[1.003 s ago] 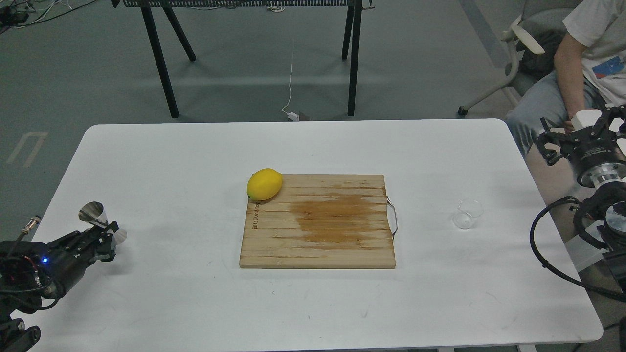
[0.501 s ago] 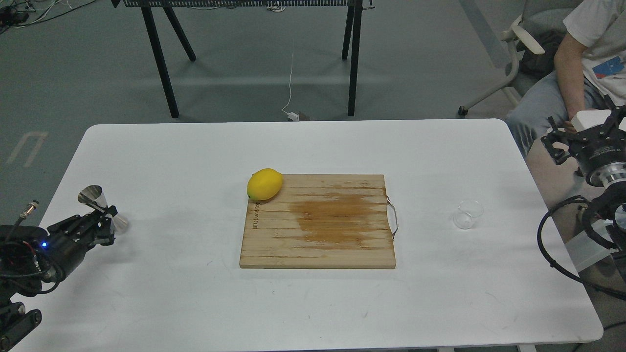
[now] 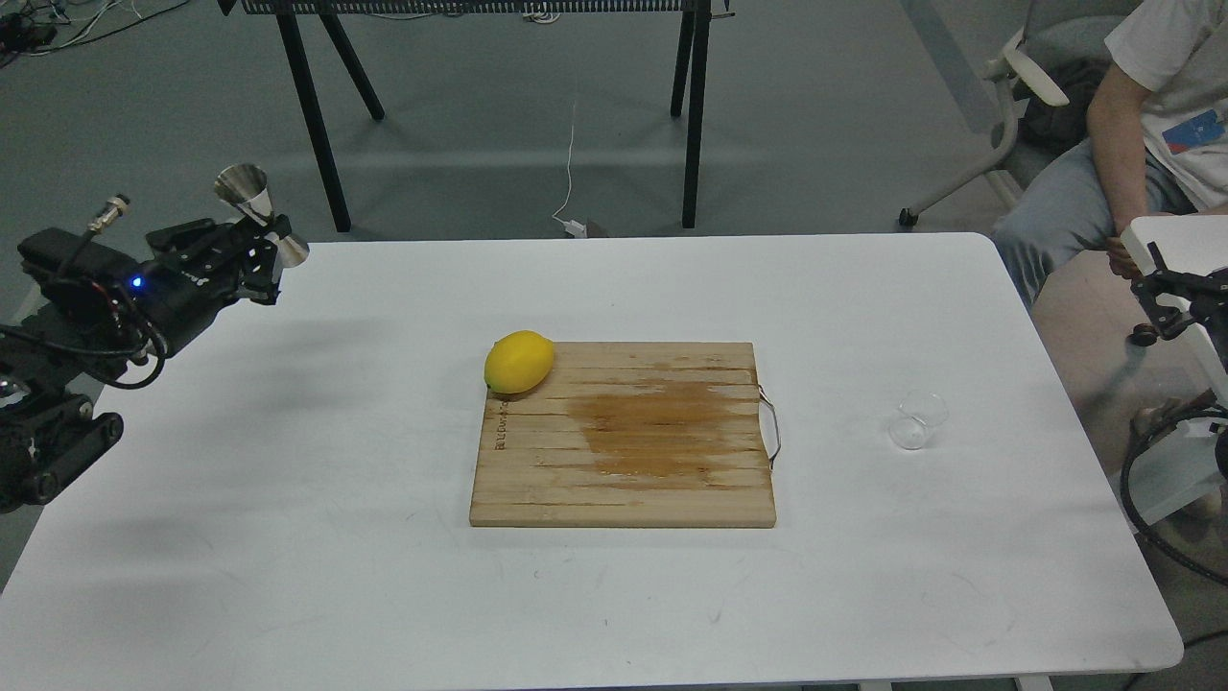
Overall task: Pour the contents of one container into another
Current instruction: 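Lift the jigger with the left gripper and carry it over the board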
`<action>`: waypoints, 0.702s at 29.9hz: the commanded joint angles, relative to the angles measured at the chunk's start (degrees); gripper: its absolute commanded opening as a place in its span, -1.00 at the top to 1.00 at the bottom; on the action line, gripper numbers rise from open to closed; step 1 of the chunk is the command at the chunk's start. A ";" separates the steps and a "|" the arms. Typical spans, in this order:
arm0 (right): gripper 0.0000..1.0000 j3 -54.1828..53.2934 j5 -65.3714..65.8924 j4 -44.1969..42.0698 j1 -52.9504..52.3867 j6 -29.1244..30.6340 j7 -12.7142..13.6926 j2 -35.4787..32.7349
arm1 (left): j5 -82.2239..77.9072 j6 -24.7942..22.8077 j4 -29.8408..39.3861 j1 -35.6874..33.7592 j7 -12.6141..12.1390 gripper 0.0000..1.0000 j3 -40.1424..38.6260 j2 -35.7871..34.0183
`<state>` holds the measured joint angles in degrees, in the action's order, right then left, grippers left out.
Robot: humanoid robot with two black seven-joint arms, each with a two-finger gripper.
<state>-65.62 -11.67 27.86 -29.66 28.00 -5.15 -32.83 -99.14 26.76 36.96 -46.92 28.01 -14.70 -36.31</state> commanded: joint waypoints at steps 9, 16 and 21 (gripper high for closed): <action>-0.98 -0.12 -0.02 -0.35 2.50 0.00 -0.04 -1.71 | -12.10 -9.36 12.09 -6.61 -0.01 0.89 2.91 12.74; -0.98 -0.47 -0.02 -0.26 2.59 0.00 -0.04 -2.06 | -23.90 -12.70 11.82 -6.08 -0.01 0.89 5.11 20.39; -0.99 -0.47 -0.02 -0.35 2.59 0.00 -0.04 -2.06 | -25.86 -12.53 8.40 -4.94 -0.01 0.89 8.72 24.08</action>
<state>-66.09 -11.69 27.53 -27.07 28.00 -5.19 -34.87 -124.47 14.17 47.73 -52.88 28.00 -7.61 -14.47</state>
